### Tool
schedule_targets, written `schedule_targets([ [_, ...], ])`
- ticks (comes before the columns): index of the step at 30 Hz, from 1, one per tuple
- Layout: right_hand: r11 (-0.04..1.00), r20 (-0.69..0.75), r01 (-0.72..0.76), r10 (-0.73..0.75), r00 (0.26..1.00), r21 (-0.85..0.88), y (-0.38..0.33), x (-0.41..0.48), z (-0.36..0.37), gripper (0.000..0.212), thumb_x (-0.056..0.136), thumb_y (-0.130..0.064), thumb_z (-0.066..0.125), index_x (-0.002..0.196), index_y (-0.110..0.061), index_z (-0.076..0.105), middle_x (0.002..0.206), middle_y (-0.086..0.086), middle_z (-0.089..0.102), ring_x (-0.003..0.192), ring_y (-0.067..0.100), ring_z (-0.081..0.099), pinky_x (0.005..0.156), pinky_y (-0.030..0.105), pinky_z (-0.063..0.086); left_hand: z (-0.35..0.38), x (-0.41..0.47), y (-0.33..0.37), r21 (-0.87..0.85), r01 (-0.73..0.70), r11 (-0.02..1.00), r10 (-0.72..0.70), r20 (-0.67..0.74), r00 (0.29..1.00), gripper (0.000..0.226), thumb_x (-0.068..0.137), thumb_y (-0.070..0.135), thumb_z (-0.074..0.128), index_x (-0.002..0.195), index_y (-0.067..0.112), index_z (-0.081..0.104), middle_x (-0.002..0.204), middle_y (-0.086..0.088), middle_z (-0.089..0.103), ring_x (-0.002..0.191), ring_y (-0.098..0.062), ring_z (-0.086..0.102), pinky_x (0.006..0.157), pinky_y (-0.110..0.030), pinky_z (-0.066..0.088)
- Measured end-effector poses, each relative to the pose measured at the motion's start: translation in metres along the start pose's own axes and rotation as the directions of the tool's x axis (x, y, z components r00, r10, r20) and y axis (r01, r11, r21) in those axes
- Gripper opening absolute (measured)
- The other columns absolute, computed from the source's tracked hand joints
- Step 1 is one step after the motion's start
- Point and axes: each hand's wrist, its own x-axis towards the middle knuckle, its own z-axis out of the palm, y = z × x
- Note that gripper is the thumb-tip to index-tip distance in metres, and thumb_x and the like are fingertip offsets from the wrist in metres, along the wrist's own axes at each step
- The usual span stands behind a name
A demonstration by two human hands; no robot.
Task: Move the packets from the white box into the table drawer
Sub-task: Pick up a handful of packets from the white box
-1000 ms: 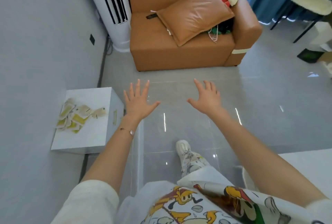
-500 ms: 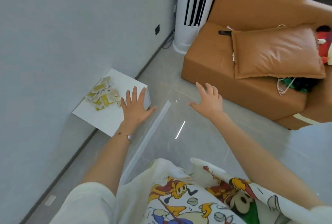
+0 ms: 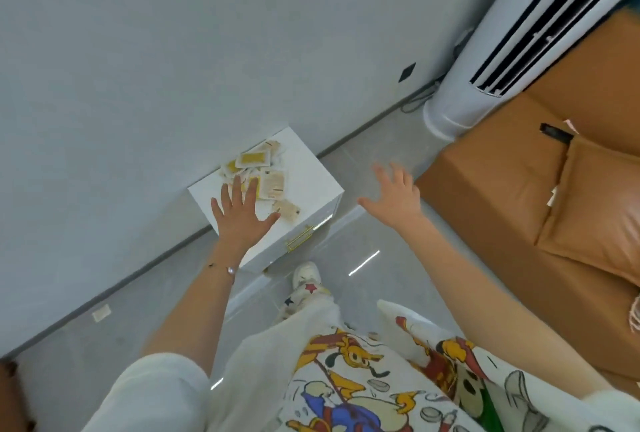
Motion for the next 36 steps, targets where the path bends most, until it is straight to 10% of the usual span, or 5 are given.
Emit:
schedule_targets([
  [9,0.99,0.16,0.142,-0.137,0.978,-0.017,-0.065,0.115,0.02,0.081,0.086,-0.056,0.057,0.151,-0.027,0.019,0.155,0.012,0.021,0.142,0.031,0.018,0.11,0.047,0.029,0.003,0.081,-0.031,-0.091,0.194,0.977,-0.19,0.05,0.98,0.087,0.086,0.071,0.041,0.153,0.031,0.001,0.162,-0.003,-0.01,0.148,-0.03,-0.01,0.117,-0.052,-0.003],
  [21,0.974,0.428,0.049,-0.141,0.893,0.22,-0.142,0.312,0.234,0.08,0.086,-0.058,0.058,0.151,-0.031,0.019,0.154,0.003,0.024,0.14,0.027,0.024,0.108,0.047,0.03,0.175,0.254,-0.071,-0.427,0.495,0.757,-0.485,0.139,0.863,0.084,0.091,0.057,0.048,0.154,0.02,0.008,0.162,-0.005,0.008,0.148,-0.03,0.008,0.119,-0.049,0.012],
  [26,0.943,0.454,-0.053,-0.109,0.884,0.329,-0.17,0.376,0.293,0.083,0.083,-0.057,0.062,0.15,-0.029,0.022,0.15,0.007,0.031,0.138,0.03,0.029,0.107,0.049,0.032,0.209,0.312,-0.096,-0.671,0.506,0.542,-0.648,0.049,0.76,0.075,0.093,0.044,0.054,0.151,0.012,0.02,0.153,-0.013,0.029,0.14,-0.034,0.027,0.111,-0.047,0.026],
  [30,0.905,0.497,-0.188,-0.029,0.867,0.381,-0.187,0.396,0.328,0.095,0.076,-0.06,0.069,0.15,-0.026,0.02,0.147,0.011,0.03,0.136,0.033,0.033,0.108,0.052,0.035,0.222,0.342,-0.107,-0.798,0.546,0.255,-0.775,0.169,0.609,0.068,0.091,0.045,0.058,0.143,0.008,0.034,0.135,-0.015,0.049,0.127,-0.034,0.043,0.102,-0.042,0.035],
  [36,0.928,0.34,-0.163,0.043,0.939,0.334,-0.201,0.396,0.352,0.111,0.07,-0.048,0.08,0.151,-0.022,0.009,0.145,0.011,0.026,0.133,0.031,0.03,0.104,0.048,0.033,0.231,0.361,-0.12,-0.778,0.623,0.077,-0.826,0.3,0.477,0.065,0.078,0.054,0.069,0.124,0.012,0.049,0.122,-0.008,0.057,0.118,-0.028,0.051,0.1,-0.044,0.043],
])
